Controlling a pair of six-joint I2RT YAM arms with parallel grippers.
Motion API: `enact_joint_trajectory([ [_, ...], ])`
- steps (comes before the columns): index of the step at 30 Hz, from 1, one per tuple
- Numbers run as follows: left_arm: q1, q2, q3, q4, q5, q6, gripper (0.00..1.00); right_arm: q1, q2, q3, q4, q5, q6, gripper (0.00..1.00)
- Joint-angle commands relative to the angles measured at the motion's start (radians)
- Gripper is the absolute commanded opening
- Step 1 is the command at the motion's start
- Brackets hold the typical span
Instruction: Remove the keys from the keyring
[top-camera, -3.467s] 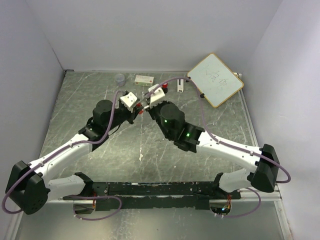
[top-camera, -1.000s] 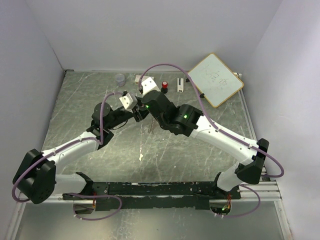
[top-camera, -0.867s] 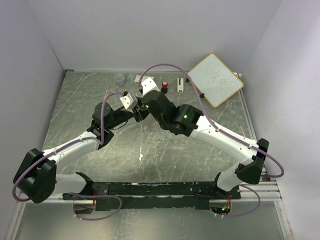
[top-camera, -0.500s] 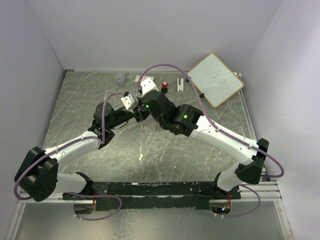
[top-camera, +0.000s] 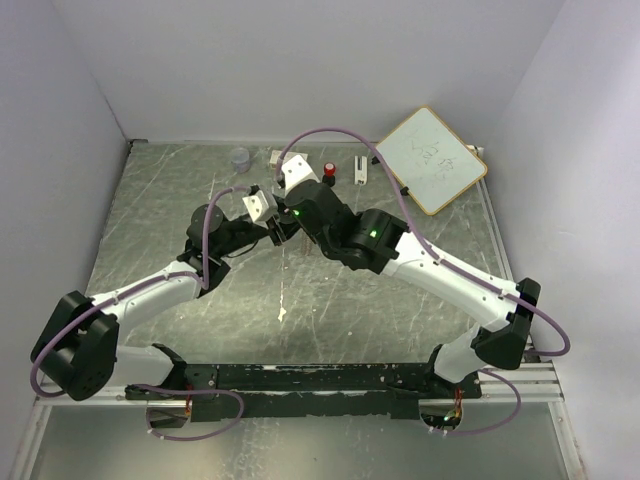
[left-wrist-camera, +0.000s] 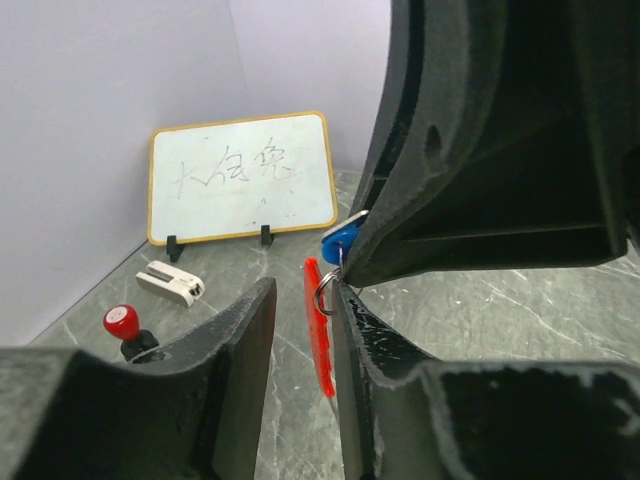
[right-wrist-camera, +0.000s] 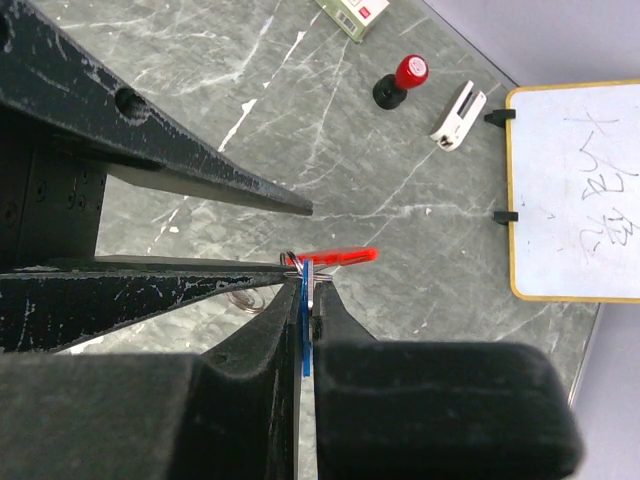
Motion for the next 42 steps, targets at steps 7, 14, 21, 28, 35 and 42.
enact_joint_trajectory([
  [7, -0.002, 0.022, 0.009, 0.137, 0.071, -0.066, 0.16, 0.009, -0.023, -0.001, 0.029, 0.003, -0.003, 0.00],
  [14, -0.003, 0.004, 0.023, 0.079, -0.009, -0.056, 0.07, 0.010, -0.036, -0.019, 0.035, 0.063, 0.006, 0.00],
  [21, -0.004, -0.023, 0.020, 0.036, -0.099, -0.045, 0.07, 0.013, -0.061, -0.043, 0.073, 0.081, 0.003, 0.00],
  [28, -0.004, -0.060, -0.009, 0.078, -0.149, -0.070, 0.07, 0.013, -0.077, -0.076, 0.097, 0.085, 0.011, 0.00],
  [35, -0.003, -0.082, -0.039, 0.171, -0.136, -0.139, 0.07, 0.012, -0.077, -0.118, 0.127, 0.100, 0.016, 0.00],
  [42, -0.004, -0.101, -0.061, 0.212, -0.147, -0.163, 0.07, 0.012, -0.079, -0.134, 0.155, 0.098, 0.005, 0.00],
])
